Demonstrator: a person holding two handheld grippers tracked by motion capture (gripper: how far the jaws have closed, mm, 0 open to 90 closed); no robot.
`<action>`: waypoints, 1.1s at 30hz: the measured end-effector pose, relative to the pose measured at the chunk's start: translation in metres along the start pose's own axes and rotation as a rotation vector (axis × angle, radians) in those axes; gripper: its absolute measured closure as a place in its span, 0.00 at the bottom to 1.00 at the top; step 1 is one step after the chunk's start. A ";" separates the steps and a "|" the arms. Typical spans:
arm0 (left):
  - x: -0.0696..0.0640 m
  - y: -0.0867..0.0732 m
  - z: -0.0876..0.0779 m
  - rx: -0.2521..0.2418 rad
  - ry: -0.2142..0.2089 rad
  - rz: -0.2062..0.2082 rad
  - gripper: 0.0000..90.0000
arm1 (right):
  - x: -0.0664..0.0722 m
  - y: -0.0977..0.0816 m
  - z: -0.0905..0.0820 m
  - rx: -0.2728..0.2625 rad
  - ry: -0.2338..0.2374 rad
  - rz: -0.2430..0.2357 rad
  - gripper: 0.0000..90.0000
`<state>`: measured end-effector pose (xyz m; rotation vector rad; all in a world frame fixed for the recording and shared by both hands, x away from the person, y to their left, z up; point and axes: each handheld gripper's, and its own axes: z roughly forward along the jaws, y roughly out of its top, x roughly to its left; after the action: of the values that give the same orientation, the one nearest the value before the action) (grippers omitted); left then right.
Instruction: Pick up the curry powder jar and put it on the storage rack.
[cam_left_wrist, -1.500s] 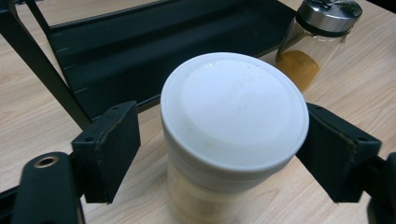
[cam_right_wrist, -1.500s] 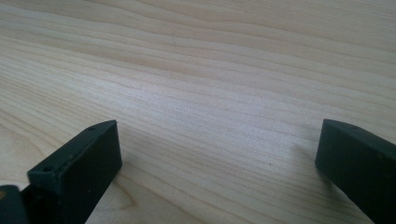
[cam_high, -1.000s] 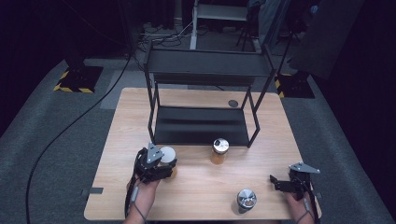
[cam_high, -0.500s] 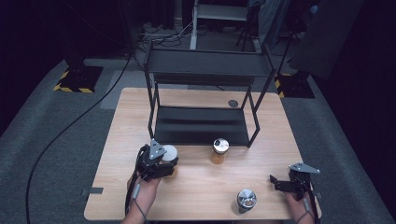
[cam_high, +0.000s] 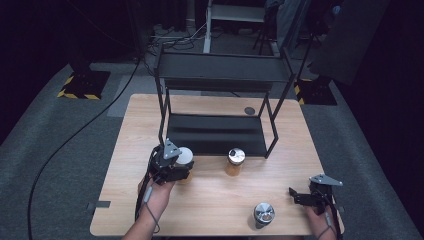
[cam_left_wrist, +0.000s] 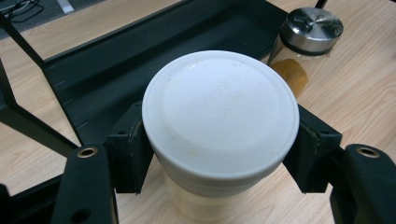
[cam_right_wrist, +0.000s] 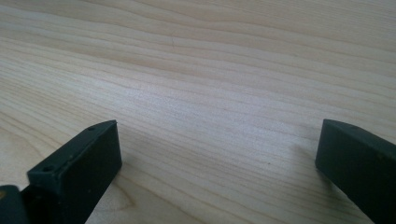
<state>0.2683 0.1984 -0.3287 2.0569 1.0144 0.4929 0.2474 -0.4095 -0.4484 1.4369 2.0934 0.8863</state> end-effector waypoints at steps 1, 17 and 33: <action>0.001 0.002 0.000 -0.002 -0.001 0.001 0.38 | 0.000 0.000 0.000 0.000 0.000 0.000 0.00; 0.008 0.037 -0.003 -0.014 -0.006 0.005 0.38 | 0.000 0.000 0.000 0.000 -0.001 0.001 0.00; 0.018 0.067 0.007 0.000 0.004 0.008 0.38 | 0.000 0.000 0.000 0.001 -0.002 0.000 0.00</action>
<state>0.3166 0.1833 -0.2805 2.0612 1.0088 0.5007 0.2477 -0.4093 -0.4483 1.4377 2.0928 0.8842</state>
